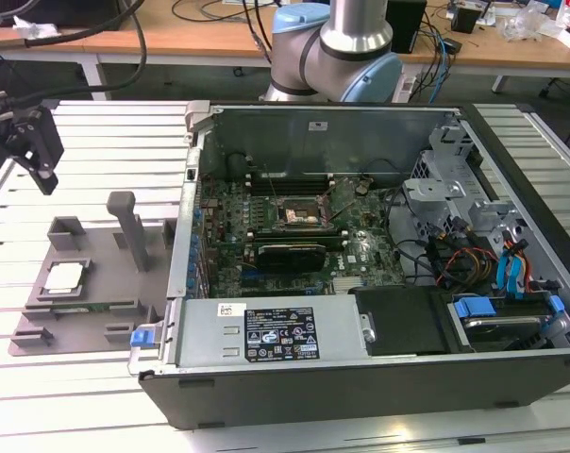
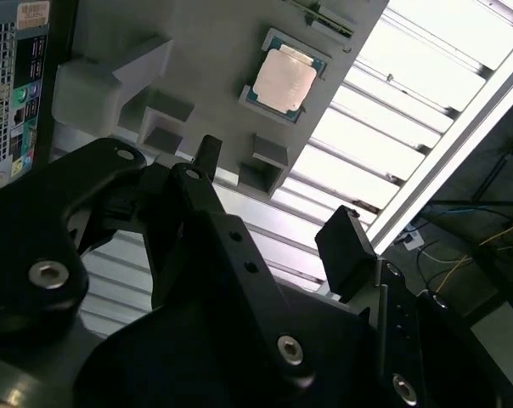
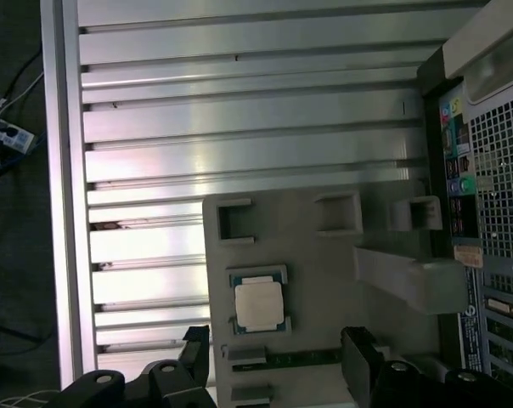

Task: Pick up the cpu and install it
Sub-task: 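Pick up the cpu and move it towards the insertion slot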

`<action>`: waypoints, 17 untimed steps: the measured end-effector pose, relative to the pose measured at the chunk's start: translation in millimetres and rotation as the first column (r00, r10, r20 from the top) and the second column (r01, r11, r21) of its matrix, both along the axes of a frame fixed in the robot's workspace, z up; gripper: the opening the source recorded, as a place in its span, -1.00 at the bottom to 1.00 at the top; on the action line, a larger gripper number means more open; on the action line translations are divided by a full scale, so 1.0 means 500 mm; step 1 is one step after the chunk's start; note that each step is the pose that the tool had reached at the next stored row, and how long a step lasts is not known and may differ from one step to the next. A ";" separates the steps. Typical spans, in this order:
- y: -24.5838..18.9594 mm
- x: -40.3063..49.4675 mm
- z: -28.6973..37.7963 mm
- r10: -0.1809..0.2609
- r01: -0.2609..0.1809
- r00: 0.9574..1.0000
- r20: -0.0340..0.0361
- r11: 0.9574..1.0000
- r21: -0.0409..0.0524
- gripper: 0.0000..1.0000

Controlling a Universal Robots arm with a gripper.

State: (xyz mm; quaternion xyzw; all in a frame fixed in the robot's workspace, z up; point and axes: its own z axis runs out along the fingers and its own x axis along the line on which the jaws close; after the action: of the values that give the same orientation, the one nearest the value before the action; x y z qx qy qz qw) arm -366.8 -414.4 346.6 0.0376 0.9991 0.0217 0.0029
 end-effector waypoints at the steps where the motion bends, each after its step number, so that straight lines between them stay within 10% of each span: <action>1: 0.0000 0.000 -0.001 0.000 0.000 1.000 0.000 1.000 0.000 0.45; 17: 0.0000 0.000 -0.039 0.000 0.000 1.000 0.000 1.000 0.000 0.45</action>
State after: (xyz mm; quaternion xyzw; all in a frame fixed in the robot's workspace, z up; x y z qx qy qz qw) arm -366.8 -414.4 327.3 0.0376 0.9991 0.0217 0.0029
